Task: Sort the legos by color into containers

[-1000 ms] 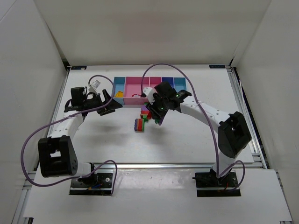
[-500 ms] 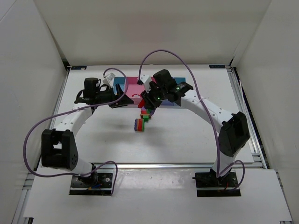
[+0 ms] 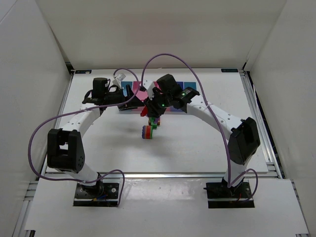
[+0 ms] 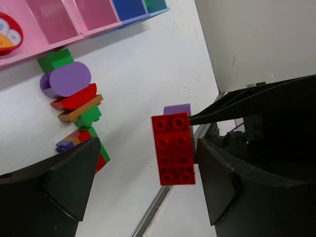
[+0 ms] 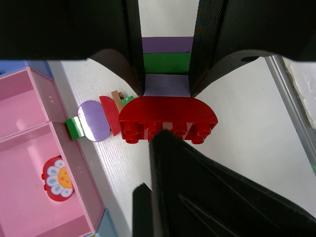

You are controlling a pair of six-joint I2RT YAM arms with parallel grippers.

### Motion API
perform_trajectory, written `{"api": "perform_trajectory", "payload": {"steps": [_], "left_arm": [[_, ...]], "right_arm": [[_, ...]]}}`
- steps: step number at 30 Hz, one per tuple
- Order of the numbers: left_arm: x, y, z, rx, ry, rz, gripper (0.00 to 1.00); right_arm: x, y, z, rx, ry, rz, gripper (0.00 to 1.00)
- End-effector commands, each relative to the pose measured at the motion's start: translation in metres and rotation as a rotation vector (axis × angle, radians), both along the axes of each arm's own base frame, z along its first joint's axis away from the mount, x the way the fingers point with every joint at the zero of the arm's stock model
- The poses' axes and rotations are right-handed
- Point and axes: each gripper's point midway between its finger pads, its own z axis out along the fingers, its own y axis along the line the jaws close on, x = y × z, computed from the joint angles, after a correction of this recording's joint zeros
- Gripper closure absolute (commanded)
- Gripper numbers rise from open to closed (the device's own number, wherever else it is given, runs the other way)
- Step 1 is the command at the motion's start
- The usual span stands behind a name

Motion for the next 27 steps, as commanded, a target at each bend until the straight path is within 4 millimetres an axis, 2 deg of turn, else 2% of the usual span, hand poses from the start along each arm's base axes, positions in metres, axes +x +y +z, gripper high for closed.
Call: {"api": "perform_trajectory", "payload": {"steps": [1, 9, 16, 19, 22, 25, 26, 27], "left_arm": [[-0.001, -0.011, 0.022, -0.045, -0.062, -0.067, 0.11], [-0.016, -0.027, 0.021, -0.071, -0.065, -0.156, 0.11], [-0.022, -0.035, 0.018, -0.085, -0.055, -0.196, 0.11], [-0.023, -0.036, 0.017, -0.095, -0.046, -0.209, 0.15], [-0.024, -0.036, 0.018, -0.098, -0.048, -0.212, 0.24], [-0.024, -0.036, 0.018, -0.102, -0.049, -0.214, 0.39], [-0.024, -0.036, 0.019, -0.102, -0.051, -0.212, 0.49], [-0.024, -0.036, 0.019, -0.103, -0.054, -0.212, 0.54]], "right_arm": [[0.006, 0.016, 0.024, 0.066, -0.055, 0.03, 1.0], [0.006, 0.018, 0.019, 0.06, -0.046, 0.03, 1.0], [0.009, 0.02, 0.018, 0.064, -0.048, 0.025, 1.0], [0.011, 0.021, 0.019, 0.065, -0.055, 0.025, 1.0], [0.01, 0.02, 0.018, 0.061, -0.056, 0.025, 1.0], [0.01, 0.02, 0.019, 0.06, -0.06, 0.025, 1.0], [0.01, 0.02, 0.018, 0.062, -0.057, 0.025, 1.0], [0.009, 0.019, 0.017, 0.06, -0.054, 0.025, 1.0]]}}
